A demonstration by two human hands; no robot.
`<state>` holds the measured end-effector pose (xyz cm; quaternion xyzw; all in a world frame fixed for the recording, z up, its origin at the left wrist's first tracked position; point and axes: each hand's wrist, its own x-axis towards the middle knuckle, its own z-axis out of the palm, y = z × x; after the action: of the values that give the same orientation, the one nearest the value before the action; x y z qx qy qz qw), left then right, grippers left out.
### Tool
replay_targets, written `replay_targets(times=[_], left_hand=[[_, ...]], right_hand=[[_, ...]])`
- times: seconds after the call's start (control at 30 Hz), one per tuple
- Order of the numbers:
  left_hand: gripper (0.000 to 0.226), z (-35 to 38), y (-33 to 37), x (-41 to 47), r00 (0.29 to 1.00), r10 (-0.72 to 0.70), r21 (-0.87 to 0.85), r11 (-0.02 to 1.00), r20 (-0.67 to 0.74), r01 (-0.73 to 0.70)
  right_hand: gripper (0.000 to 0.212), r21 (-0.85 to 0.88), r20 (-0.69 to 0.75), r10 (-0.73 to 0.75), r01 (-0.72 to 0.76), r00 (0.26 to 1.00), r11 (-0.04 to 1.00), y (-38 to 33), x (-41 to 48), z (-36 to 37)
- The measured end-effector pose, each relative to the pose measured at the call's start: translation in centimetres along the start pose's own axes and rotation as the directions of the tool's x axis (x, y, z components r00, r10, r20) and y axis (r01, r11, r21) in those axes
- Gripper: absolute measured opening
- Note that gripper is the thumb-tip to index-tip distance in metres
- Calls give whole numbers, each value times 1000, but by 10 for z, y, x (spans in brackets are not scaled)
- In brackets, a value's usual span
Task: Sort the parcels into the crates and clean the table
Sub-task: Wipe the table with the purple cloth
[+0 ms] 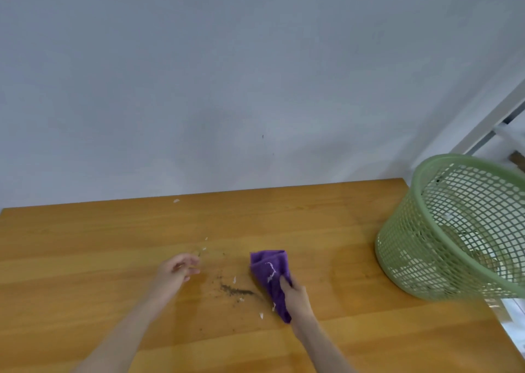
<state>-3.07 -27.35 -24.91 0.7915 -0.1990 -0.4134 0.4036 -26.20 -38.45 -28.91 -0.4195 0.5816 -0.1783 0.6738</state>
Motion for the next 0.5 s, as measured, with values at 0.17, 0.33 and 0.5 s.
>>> replay_targets(times=[0.17, 0.33, 0.5], left_hand=[[32, 1, -3, -14, 1000, 6, -12, 1000, -27, -6], [29, -12, -9, -28, 997, 20, -48, 999, -77, -24], [30, -34, -23, -27, 994, -2, -66, 998, -112, -5]], right_hand=[[20, 99, -385, -217, 274, 897, 957, -40, 5, -69], [38, -529, -469, -307, 15, 828, 849, -19, 29, -148], [45, -777, -403, -315, -139, 859, 614, 7, 15, -76]])
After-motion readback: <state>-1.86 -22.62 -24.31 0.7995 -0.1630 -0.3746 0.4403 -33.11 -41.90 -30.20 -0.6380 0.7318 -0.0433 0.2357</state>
